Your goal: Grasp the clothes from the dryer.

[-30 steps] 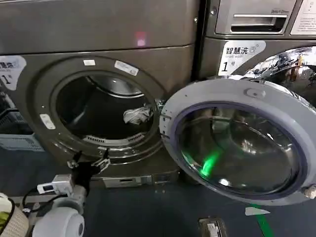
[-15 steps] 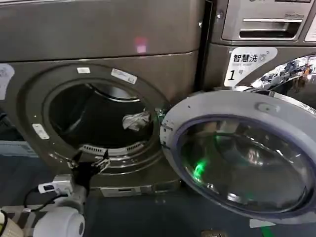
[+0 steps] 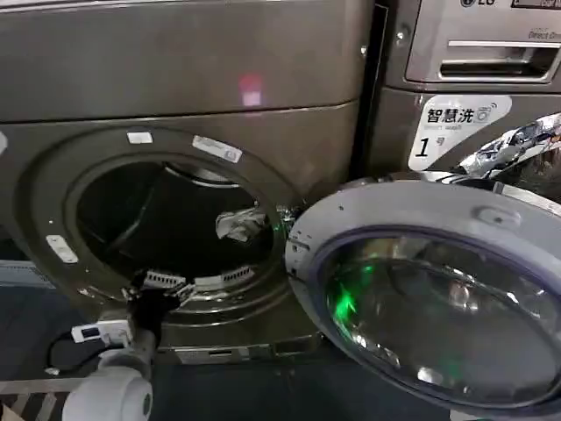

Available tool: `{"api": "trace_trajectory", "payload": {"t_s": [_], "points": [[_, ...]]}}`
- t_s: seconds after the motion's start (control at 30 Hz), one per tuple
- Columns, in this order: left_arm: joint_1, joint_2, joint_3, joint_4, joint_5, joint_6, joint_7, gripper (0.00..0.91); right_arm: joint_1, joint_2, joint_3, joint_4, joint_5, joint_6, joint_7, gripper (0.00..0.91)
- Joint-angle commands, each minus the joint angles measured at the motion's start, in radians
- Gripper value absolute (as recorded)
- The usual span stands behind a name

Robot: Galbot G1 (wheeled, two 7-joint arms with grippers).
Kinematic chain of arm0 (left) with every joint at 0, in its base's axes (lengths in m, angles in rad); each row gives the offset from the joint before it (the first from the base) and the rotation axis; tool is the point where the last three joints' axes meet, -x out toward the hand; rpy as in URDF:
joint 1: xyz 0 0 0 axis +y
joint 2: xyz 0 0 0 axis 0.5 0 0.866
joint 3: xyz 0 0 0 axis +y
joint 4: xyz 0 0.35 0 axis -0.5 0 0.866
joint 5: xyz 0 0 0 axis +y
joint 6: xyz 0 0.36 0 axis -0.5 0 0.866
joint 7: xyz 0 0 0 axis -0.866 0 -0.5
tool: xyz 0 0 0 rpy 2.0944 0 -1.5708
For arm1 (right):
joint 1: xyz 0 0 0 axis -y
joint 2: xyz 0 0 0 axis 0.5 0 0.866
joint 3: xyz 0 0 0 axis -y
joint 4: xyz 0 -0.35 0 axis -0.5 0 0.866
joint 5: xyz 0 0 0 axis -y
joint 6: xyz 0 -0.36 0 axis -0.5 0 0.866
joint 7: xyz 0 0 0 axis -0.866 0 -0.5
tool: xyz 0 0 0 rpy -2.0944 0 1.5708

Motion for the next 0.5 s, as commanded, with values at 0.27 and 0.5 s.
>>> {"api": "trace_trajectory", "payload": {"t_s": [0.27,0.5], "points": [[-0.001,0.002,0.001,0.003,0.008,0.049,0.008,0.907,-0.003,0.002,0.002,-0.001,0.0,-0.001,0.002,0.907],[-0.01,0.002,0.003,0.018,0.009,0.049,0.007,0.907,-0.013,0.005,0.009,0.0,0.0,0.004,0.014,0.907]]}}
